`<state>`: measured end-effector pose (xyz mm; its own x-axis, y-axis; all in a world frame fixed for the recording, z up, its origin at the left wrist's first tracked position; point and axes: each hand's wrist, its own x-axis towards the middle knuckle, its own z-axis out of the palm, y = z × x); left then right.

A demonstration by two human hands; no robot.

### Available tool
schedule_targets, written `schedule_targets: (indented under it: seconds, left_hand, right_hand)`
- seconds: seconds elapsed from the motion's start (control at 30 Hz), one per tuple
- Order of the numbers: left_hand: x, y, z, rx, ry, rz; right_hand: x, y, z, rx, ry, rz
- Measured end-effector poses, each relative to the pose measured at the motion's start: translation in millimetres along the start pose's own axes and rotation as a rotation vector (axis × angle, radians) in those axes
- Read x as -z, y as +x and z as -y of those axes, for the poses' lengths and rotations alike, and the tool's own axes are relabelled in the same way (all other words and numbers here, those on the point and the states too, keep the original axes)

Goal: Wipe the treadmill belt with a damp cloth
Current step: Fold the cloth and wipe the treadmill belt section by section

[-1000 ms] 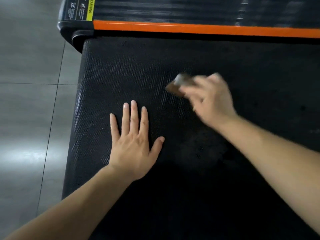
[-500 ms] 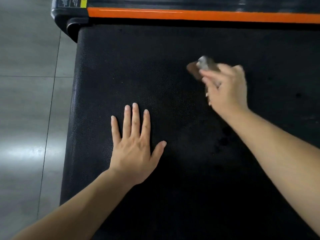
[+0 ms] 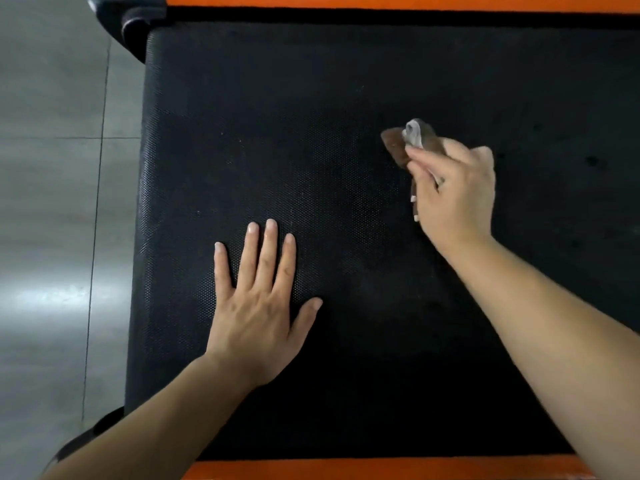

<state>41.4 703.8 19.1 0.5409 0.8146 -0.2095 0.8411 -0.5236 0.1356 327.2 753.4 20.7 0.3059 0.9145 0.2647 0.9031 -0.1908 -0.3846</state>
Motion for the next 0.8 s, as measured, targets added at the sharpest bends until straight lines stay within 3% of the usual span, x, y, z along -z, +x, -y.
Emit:
schedule_targets:
  seconds: [0.07,0.2,0.27,0.33,0.43,0.47,0.7,0.8]
  left_hand:
    - [-1.0,0.3,0.6,-0.015,-0.015,-0.008]
    - [-2.0,-2.6,6.0,-0.050,-0.023,-0.017]
    - [-1.0,-7.9,9.7,-0.085,-0.016,-0.005]
    - [-0.9,-13.7,13.1,-0.119,-0.002,0.012]
    - [-1.0,-23.6,15.5,-0.136,0.002,0.017]
    - [-1.0,-26.7,15.7,-0.140,0.003,0.022]
    - [-5.8,-59.8,22.1,-0.122,0.063,0.057]
    - [-7.1,-66.8,21.9,-0.125,0.046,0.053]
  right_hand:
    - [-1.2,-25.0,17.8,0.018,0.021,0.010]
    - [16.9,-125.2,62.4,0.325,0.171,0.282]
    - [22.7,-125.8,52.2,0.437,0.173,0.335]
    - [18.6,-98.4,32.0,0.376,0.119,0.243]
    - [14.2,-57.7,13.2,-0.085,0.052,0.051]
    - [11.9,-62.9,18.0,-0.145,0.040,0.026]
    - [27.9,-178.5,78.7,0.279,0.170,0.282]
    - [23.8,-142.7,53.7,0.261,0.111,0.175]
